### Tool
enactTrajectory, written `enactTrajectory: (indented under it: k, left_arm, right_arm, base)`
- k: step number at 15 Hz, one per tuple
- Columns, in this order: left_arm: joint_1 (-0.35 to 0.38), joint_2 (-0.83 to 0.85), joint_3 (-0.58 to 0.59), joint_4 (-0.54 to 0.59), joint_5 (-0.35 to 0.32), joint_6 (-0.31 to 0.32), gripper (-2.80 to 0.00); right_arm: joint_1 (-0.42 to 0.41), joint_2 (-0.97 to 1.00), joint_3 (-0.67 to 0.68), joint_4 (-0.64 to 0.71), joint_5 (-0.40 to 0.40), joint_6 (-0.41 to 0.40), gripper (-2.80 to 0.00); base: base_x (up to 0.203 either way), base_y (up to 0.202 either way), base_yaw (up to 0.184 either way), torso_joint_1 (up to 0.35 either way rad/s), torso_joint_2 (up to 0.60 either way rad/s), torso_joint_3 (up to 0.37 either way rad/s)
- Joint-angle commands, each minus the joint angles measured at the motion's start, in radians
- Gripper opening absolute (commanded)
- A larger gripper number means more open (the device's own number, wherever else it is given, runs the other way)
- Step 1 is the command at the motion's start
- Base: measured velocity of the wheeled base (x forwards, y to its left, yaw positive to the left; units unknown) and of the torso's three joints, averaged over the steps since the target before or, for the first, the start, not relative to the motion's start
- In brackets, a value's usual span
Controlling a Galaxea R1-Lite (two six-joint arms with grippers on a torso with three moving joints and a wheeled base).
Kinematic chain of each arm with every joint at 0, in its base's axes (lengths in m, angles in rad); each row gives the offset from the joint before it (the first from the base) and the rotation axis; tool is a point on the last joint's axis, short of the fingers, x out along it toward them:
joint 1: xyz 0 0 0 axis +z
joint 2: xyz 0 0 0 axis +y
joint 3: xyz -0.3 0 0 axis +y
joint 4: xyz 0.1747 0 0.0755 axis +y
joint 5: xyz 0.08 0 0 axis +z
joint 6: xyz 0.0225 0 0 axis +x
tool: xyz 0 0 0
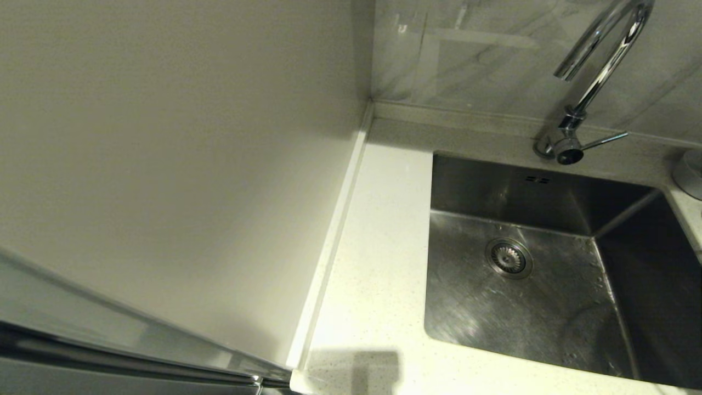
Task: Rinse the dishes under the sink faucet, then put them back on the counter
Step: Put a bowl back to the table from the sink
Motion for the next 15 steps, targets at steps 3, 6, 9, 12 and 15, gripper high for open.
enactTrajectory:
  k: [3, 6, 9, 12, 15]
  left_arm:
    - [-0.002, -0.003, 0.000, -0.001, 0.000, 0.000, -2.80]
    - [0.000, -0.003, 0.000, -0.001, 0.000, -0.001, -2.80]
    - [-0.001, -0.003, 0.000, -0.001, 0.000, 0.000, -2.80]
    - [-0.001, -0.003, 0.000, -0.001, 0.000, -0.001, -2.80]
    - [0.000, -0.003, 0.000, -0.001, 0.000, -0.001, -2.80]
  right_arm:
    - [0.005, 0.003, 0.011, 0.005, -0.001, 0.000, -2.80]
    - [0.005, 0.008, 0.007, 0.005, -0.001, 0.000, 0.00]
    - [0.005, 0.010, 0.003, 0.004, -0.001, 0.000, 0.00]
    - [0.005, 0.010, -0.016, 0.001, -0.001, 0.000, 0.00]
    - [0.005, 0.003, -0.023, -0.041, -0.001, 0.000, 0.00]
  base:
    - [0.000, 0.000, 0.000, 0.000, 0.00, 0.000]
    - [0.000, 0.000, 0.000, 0.000, 0.00, 0.000]
    - [0.000, 0.000, 0.000, 0.000, 0.00, 0.000]
    - [0.000, 0.000, 0.000, 0.000, 0.00, 0.000]
    - [0.000, 0.000, 0.000, 0.000, 0.00, 0.000]
